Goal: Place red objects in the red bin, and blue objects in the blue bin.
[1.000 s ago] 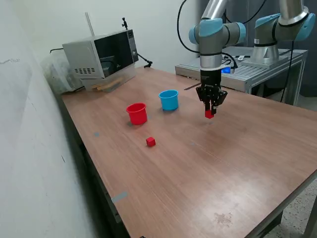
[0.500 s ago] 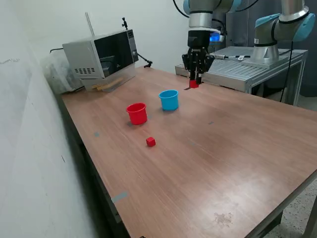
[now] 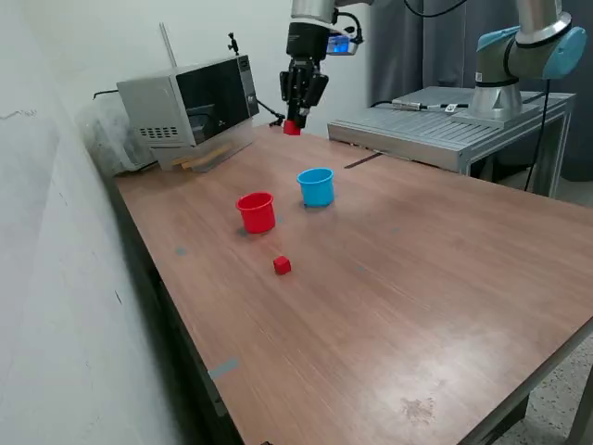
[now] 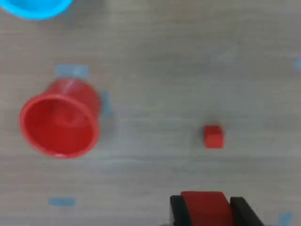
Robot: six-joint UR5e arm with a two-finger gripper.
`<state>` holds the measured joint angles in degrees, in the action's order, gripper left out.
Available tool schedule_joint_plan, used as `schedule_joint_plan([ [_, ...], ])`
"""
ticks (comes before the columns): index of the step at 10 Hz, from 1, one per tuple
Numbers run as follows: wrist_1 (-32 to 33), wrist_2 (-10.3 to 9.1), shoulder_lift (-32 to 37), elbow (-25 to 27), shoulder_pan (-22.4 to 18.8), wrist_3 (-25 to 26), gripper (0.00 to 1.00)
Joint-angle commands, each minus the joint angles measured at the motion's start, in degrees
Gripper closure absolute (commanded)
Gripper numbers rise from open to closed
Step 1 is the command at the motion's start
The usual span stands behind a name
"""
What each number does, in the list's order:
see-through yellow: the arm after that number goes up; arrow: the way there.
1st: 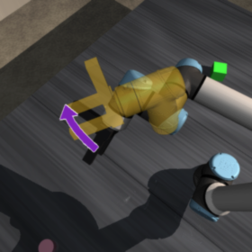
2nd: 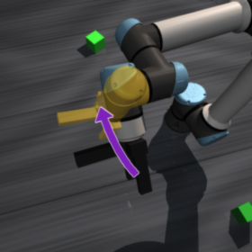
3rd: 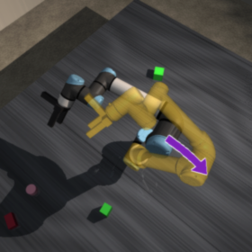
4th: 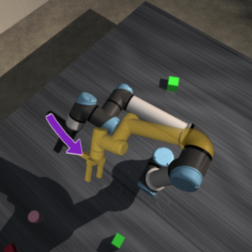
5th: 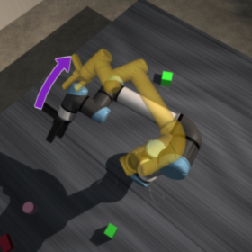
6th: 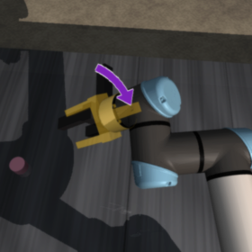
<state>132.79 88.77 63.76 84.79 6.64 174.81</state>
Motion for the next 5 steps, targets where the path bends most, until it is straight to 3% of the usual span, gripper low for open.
schedule_joint_plan([
  [1, -0.17, 0.18, -7.66, -7.08, 4.78, -0.08, 1.00],
  [5, 0.01, 0.53, -11.28, -7.27, 6.46, -0.08, 1.00],
])
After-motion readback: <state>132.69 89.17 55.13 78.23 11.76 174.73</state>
